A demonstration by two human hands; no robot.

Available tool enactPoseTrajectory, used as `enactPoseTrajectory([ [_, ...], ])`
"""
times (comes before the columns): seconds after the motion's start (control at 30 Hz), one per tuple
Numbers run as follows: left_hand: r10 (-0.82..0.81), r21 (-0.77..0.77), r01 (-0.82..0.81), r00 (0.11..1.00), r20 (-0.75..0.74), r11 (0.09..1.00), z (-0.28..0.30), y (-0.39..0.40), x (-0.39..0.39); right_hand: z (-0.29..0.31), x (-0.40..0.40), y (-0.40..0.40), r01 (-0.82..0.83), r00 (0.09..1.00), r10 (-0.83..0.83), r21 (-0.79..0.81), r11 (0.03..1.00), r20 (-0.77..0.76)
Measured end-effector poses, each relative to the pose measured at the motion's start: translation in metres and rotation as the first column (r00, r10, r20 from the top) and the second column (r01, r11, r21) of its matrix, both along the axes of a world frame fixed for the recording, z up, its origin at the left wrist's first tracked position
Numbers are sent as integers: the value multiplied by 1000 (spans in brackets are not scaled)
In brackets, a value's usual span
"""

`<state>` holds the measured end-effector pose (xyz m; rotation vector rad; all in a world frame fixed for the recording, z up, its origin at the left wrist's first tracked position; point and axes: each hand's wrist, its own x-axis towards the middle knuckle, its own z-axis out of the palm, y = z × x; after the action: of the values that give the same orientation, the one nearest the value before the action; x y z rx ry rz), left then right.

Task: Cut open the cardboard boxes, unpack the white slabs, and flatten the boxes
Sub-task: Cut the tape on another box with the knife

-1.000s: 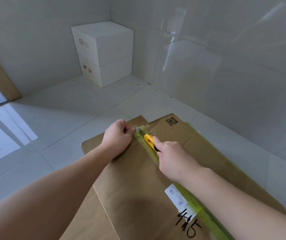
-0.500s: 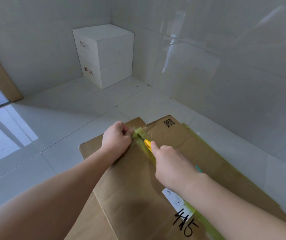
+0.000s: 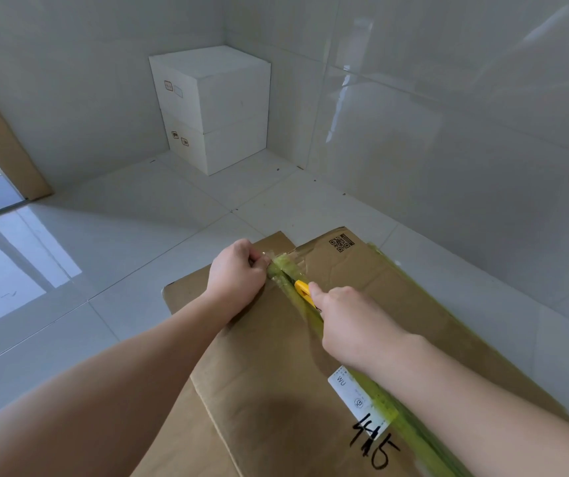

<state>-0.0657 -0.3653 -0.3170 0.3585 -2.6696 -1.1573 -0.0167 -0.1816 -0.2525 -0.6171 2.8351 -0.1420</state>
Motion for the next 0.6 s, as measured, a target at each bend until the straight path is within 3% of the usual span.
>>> enactPoseTrajectory([
  [0.6,21,-20,-20,999,43,1000,-4,0,-6,-11,18,24,24,998,-25,18,1000,56],
])
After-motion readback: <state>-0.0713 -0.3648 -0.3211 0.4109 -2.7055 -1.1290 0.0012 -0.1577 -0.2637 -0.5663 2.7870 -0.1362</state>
